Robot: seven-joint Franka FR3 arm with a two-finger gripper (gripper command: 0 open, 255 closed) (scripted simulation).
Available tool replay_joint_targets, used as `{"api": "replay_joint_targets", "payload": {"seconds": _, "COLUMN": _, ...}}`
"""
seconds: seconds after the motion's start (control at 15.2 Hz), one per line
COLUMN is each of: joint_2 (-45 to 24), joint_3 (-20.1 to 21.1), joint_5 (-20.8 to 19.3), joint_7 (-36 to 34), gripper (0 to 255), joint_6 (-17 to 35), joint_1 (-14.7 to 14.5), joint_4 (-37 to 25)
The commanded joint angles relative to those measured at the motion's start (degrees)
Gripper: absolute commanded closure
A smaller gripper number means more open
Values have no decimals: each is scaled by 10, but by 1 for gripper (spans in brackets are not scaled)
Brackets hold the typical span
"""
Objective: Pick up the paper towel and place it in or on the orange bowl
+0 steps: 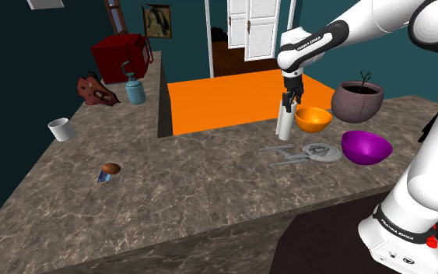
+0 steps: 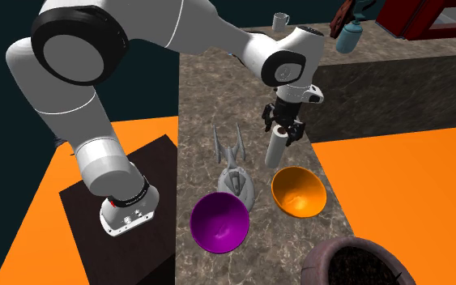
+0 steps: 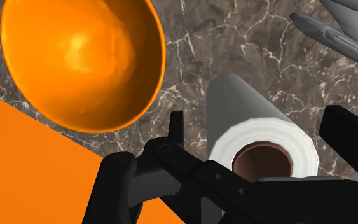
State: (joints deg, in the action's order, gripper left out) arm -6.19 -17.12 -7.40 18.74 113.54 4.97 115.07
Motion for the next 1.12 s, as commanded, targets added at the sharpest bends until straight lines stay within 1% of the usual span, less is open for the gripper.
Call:
{"api": "replay_joint_targets", "payload": {"seconds": 0.0, "joint_2": 0, "joint_3": 0, "joint_5": 0, "joint_7": 0, "gripper": 0, "joint_6": 0, "joint_1": 0, "joint_4": 0}}
{"api": "replay_joint_targets", "payload": {"seconds": 0.07, "joint_2": 0, "joint_3": 0, "joint_5": 0, "joint_7": 0, "gripper": 0, "joint_6": 0, "joint_1": 0, "joint_4": 0}}
{"api": "replay_joint_targets", "payload": {"seconds": 0.13, "joint_2": 0, "joint_3": 0, "joint_5": 0, "joint_7": 0, "gripper": 255, "joint_6": 0, "joint_1": 0, "joint_4": 0}}
{"api": "replay_joint_targets", "payload": {"seconds": 0.73, "joint_2": 0, "joint_3": 0, "joint_5": 0, "joint_7": 0, "gripper": 255, "joint_6": 0, "joint_1": 0, "joint_4": 0}}
{"api": "replay_joint_targets", "payload": {"seconds": 1.06, "joint_2": 14, "joint_3": 0, "joint_5": -2, "joint_7": 2, "gripper": 255, "joint_6": -36, "joint_1": -1, "joint_4": -22}}
